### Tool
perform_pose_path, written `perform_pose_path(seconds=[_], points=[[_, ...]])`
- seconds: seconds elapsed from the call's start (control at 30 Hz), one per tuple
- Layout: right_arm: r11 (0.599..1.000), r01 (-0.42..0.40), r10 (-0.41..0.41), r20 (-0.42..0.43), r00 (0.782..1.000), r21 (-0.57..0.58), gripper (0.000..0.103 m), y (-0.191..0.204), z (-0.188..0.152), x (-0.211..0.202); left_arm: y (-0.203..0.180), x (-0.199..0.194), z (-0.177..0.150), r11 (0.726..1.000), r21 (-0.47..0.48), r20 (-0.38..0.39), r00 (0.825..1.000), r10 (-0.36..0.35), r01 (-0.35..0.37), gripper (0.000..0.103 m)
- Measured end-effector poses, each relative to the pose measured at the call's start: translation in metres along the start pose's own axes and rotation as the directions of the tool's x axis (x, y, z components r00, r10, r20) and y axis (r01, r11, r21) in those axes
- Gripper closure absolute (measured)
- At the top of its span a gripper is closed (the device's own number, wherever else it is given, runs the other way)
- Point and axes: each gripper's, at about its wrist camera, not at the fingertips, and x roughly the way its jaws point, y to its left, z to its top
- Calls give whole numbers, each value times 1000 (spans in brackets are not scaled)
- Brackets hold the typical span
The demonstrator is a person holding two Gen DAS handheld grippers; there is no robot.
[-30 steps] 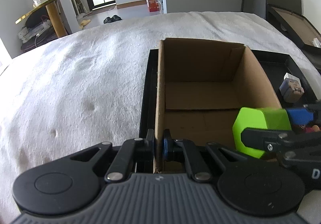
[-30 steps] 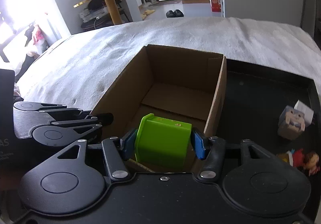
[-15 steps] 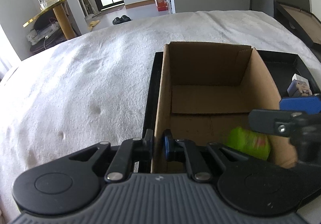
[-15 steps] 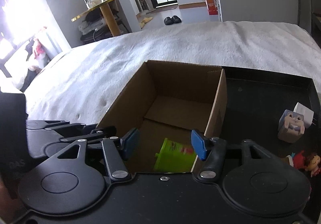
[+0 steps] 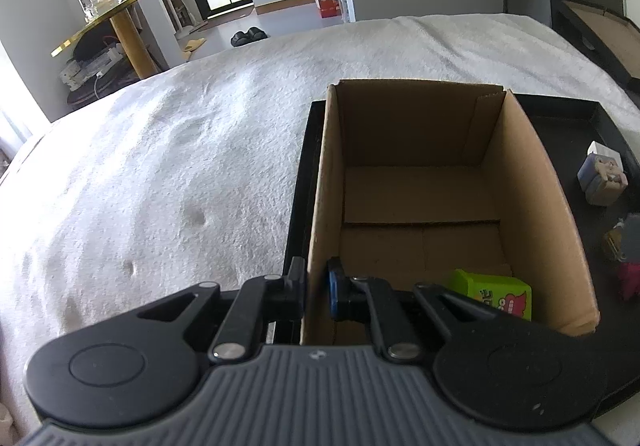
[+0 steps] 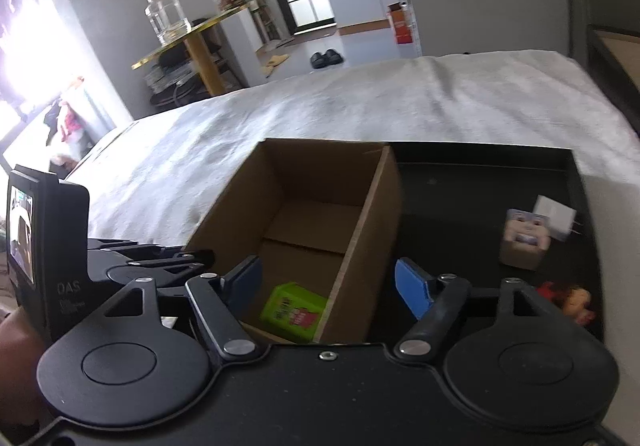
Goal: Organize rigid objects
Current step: 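Open the right tool to drop the green cube into the box, then move the right tool to the pink plush figure and grasp it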
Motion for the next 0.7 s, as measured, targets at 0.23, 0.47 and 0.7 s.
perform_pose_path(seconds=[0.23,0.47,0.7], points=[[998,50,-50,13,999,36,24,-23,-9,-14,-5,-1,1,1000,16,-2,1000,16,-16,92],[992,110,-111,6,994,67,24,-49,-20,-25,-8,-3,0,999,36,-4,1000,25,-25,92],[984,163,-164,11,986,70,19,-69,-33,-36,-11,-4,1,999,44,-4,999,33,-33,92]])
